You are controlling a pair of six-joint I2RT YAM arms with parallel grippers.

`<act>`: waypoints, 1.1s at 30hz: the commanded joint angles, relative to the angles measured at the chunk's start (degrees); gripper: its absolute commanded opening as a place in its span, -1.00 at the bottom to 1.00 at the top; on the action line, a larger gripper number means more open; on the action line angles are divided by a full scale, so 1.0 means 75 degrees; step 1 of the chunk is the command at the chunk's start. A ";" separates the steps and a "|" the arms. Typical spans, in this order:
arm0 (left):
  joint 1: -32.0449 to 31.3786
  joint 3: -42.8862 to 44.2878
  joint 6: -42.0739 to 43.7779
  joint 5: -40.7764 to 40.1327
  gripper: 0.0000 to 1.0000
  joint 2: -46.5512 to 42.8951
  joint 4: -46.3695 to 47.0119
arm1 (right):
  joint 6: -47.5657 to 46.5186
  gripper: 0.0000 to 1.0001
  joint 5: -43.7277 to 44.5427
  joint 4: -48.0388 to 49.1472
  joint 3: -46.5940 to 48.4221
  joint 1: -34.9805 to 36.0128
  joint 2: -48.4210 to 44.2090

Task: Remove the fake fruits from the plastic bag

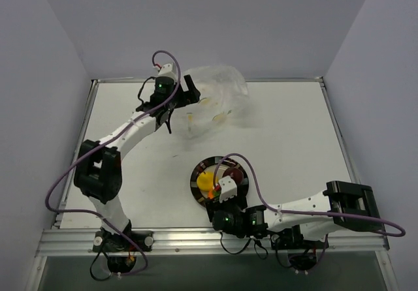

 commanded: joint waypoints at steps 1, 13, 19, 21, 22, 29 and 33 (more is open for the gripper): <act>0.0038 -0.0303 0.0188 -0.0662 0.88 -0.1778 -0.0065 | 0.0272 0.79 0.0493 0.0004 -0.0021 -0.0048 -0.0024; 0.0074 -0.1700 0.0421 -0.0756 0.88 -0.5249 -0.2243 | 0.0366 1.00 0.0516 -0.1061 0.0576 0.0525 -0.0644; 0.0097 -0.2202 0.1124 -0.0733 0.88 -0.6900 -0.3357 | 0.0343 1.00 0.0669 -0.2047 0.0940 0.0819 -0.2002; 0.0097 -0.2507 0.1277 -0.0453 0.88 -0.7266 -0.3719 | 0.0191 1.00 0.0680 -0.2268 0.1010 0.0842 -0.2551; 0.0097 -0.2624 0.1394 -0.0417 0.89 -0.7558 -0.3861 | 0.0179 1.00 0.0762 -0.2420 0.1069 0.0842 -0.2717; 0.0097 -0.3515 0.1770 -0.0135 0.88 -0.9035 -0.4729 | -0.0793 1.00 0.1523 -0.3348 0.2345 0.0877 -0.3854; 0.0085 -0.3715 0.2015 -0.0252 0.88 -1.0078 -0.4881 | -0.1566 1.00 0.3018 -0.3348 0.3189 0.0913 -0.4381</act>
